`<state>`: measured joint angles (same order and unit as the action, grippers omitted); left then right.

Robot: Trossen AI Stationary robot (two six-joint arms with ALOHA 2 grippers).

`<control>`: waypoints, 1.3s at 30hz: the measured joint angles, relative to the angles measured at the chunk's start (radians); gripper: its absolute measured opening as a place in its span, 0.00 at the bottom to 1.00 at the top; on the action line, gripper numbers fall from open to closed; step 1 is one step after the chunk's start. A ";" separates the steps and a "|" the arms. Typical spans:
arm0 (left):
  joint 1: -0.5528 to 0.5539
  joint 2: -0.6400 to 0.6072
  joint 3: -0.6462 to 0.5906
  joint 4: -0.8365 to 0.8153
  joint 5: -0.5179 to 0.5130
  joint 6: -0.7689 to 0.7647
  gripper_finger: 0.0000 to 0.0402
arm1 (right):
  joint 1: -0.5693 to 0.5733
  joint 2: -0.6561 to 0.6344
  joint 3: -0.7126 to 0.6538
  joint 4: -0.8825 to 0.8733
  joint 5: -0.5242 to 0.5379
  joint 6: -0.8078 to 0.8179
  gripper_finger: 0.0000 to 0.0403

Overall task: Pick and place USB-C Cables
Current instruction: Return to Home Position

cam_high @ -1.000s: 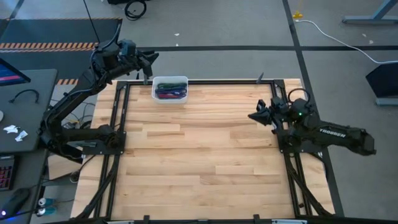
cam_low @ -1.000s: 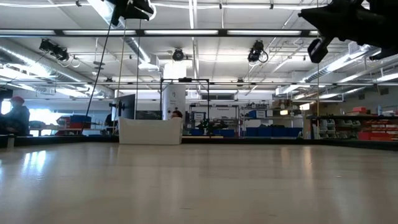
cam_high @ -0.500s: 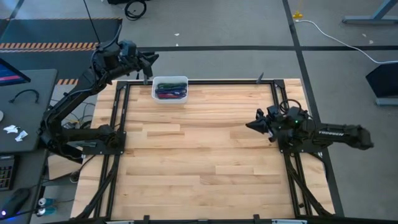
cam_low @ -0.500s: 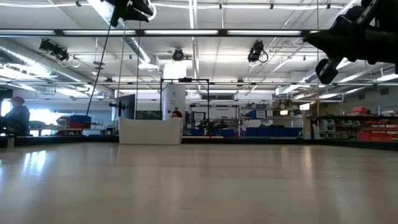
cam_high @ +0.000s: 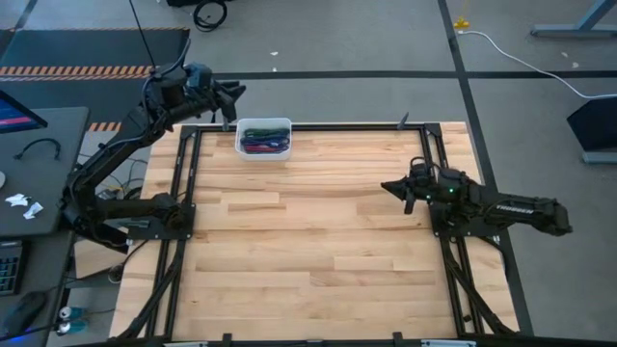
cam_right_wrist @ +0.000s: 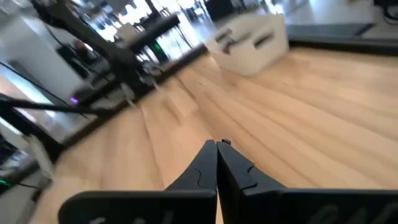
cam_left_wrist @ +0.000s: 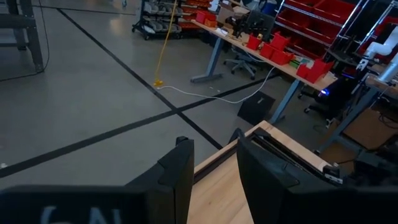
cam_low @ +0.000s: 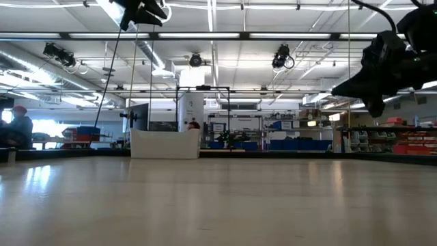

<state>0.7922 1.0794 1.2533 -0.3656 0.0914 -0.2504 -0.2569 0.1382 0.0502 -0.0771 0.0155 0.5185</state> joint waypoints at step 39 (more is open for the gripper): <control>0.000 -0.027 0.000 -0.030 0.019 0.000 0.32 | 0.000 -0.119 -0.043 0.091 -0.015 -0.142 0.00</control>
<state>0.7921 1.0527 1.2533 -0.3959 0.1104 -0.2508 -0.2573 0.0193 0.0067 0.0137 0.0006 0.3768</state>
